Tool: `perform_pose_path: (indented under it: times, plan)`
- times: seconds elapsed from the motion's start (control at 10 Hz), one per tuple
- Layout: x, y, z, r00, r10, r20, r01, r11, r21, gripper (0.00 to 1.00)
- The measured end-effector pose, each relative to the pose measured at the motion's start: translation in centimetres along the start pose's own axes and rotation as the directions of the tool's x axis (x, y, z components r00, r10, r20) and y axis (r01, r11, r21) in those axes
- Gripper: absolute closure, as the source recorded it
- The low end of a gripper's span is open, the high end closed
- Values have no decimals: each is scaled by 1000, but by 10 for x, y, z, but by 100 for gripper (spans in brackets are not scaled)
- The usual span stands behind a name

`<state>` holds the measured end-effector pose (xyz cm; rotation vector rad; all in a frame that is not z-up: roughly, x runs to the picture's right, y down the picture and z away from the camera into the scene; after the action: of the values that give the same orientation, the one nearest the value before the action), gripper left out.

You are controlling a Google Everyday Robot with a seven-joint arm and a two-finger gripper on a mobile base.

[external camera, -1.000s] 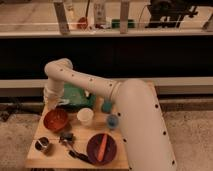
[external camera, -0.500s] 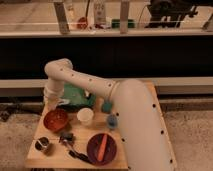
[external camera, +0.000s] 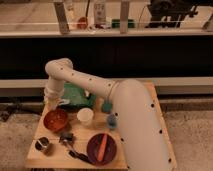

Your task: Place towel in red bowl

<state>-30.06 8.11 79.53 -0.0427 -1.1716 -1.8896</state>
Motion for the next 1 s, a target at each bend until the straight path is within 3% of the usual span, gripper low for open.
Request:
perform_pose_path:
  times: [1.0]
  plan:
    - [-4, 0, -4, 1000, -12, 23, 11, 1000, 9, 99]
